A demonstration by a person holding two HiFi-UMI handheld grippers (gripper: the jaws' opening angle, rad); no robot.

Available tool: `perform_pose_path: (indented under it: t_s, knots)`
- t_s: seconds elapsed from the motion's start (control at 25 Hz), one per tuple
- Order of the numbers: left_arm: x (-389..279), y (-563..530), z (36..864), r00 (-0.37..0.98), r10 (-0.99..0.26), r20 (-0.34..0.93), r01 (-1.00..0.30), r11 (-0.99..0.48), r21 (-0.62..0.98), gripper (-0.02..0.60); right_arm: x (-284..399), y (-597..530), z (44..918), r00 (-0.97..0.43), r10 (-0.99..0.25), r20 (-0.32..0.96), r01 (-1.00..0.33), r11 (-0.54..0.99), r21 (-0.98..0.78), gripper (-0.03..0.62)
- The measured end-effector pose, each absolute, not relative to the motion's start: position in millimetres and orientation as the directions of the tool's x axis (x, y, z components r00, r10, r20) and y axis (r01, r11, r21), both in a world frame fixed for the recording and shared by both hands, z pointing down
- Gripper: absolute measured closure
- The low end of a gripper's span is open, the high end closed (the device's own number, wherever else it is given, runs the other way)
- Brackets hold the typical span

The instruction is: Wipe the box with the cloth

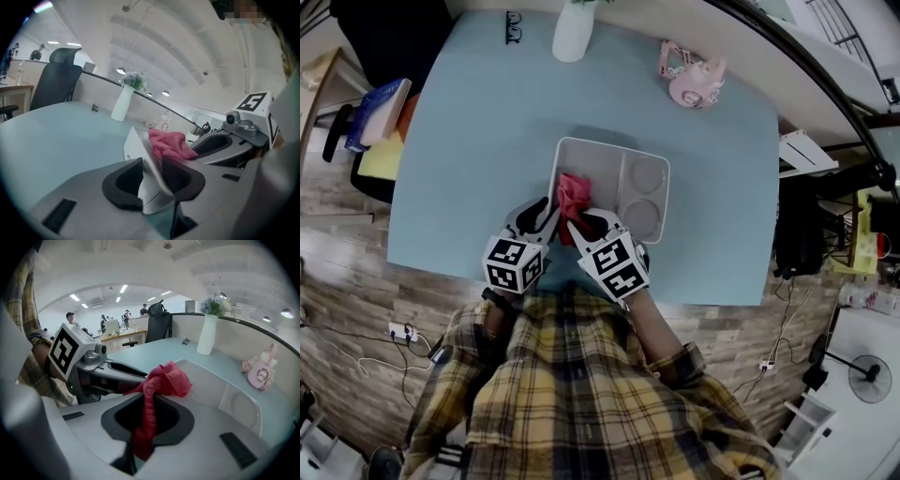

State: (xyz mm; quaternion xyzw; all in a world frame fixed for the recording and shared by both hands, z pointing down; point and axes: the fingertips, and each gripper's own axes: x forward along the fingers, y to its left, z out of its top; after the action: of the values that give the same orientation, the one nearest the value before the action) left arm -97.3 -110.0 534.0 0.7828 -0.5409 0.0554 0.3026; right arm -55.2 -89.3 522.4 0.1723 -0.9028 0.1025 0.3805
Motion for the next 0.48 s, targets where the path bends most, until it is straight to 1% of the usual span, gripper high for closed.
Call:
perform_pose_path:
  t_s: [0.24,0.48]
  knots:
    - [-96.2,-109.2,533.9,0.408,-0.816,0.409,-0.88,-0.232,0.414,0.455,-52.6,-86.6,522.3,-0.622,-0.268,0.736,-0.34,0.939,0.054,0.54]
    - [-95.8,-109.1,533.6,0.407,-0.816,0.411,-0.881,-0.231,0.413,0.456,-39.2,-88.2,523.7,-0.599,-0.272,0.753,-0.334,0.94,0.074,0.54]
